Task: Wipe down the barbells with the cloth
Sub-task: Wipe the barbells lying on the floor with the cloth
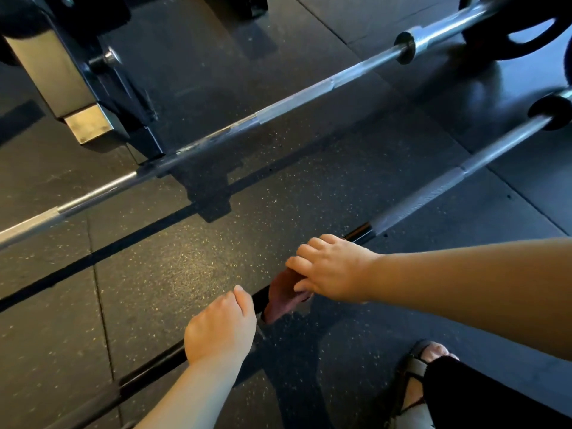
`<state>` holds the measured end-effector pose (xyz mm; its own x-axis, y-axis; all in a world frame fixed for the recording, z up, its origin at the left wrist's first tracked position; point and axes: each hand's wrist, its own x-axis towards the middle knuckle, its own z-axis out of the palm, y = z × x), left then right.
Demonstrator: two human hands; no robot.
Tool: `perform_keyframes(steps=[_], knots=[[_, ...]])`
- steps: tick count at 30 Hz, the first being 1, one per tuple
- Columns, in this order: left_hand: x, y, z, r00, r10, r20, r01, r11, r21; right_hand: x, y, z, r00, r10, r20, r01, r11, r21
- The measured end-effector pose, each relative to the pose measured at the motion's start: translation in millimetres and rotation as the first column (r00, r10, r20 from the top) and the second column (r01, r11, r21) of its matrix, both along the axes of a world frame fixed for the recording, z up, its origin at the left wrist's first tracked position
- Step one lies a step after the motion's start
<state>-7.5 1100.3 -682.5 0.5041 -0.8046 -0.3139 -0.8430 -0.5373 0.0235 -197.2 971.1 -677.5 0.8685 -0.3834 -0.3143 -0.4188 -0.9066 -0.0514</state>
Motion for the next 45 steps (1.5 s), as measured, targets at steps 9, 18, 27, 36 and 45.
perform_keyframes(steps=[9,18,27,36,45], knots=[[-7,-6,2,0.995,0.077,-0.064,-0.075,0.997,0.029,-35,-35,6,0.890,-0.455,0.033,0.455,0.891,0.007],[-85,-61,8,0.988,-0.136,-0.071,0.137,0.991,0.002,-60,-31,-6,0.932,-0.319,0.174,0.309,0.947,0.081],[-121,-103,5,0.973,-0.196,-0.124,0.198,0.980,0.007,-95,-45,-24,0.700,-0.617,0.359,0.646,0.762,0.051],[-134,-116,12,0.984,-0.107,-0.145,0.113,0.993,0.030,-165,-103,-28,0.721,-0.570,0.395,0.651,0.752,-0.102],[-134,-112,9,0.979,-0.147,-0.144,0.150,0.989,0.009,-131,-56,-35,0.701,-0.543,0.462,0.598,0.801,0.032]])
